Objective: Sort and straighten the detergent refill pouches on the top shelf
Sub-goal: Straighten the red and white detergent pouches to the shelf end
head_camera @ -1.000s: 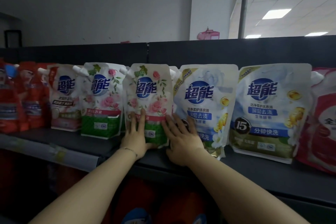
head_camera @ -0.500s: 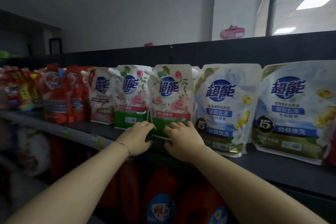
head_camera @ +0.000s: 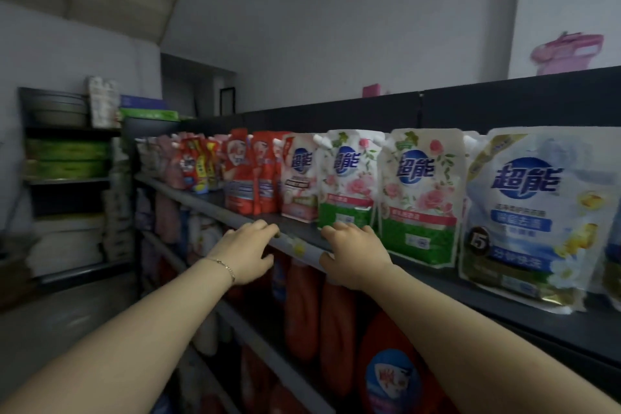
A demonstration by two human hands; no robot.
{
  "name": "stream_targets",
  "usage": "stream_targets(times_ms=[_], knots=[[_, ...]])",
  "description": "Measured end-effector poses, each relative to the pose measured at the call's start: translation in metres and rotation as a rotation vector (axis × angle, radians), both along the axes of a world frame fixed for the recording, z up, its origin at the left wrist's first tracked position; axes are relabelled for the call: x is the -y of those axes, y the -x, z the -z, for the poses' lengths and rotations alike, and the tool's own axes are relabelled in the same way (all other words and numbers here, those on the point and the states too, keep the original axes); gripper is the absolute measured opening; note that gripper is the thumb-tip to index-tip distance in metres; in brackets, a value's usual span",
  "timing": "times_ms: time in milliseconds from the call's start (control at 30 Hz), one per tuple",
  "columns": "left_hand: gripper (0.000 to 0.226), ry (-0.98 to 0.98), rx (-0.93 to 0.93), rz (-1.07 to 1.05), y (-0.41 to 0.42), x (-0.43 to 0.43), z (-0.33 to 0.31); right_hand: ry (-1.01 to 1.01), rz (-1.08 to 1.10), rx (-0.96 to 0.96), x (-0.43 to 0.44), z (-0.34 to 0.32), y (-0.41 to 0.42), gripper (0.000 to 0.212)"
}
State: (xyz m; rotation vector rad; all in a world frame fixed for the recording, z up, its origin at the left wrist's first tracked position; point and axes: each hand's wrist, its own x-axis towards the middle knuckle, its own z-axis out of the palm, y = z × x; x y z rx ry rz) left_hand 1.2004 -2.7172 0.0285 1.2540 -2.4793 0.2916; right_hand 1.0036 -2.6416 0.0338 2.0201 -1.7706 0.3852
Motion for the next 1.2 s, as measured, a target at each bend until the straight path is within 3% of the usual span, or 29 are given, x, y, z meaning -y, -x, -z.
stream_targets(times_ms=[400,833,1200], knots=[[0.055,-0.036,0.014,-0.333,-0.141,-0.042,-0.002,-0.002,-0.228,0.029,0.011,-0.005,-0.119,0.041],[0.055,-0.066,0.034,-0.539,-0.242,-0.097,-0.004,-0.071,-0.414,0.037,0.006,-0.011,-0.221,0.043],[0.059,-0.096,0.020,-0.594,-0.291,-0.064,0.006,-0.056,-0.460,0.037,0.046,-0.007,-0.277,0.040]])
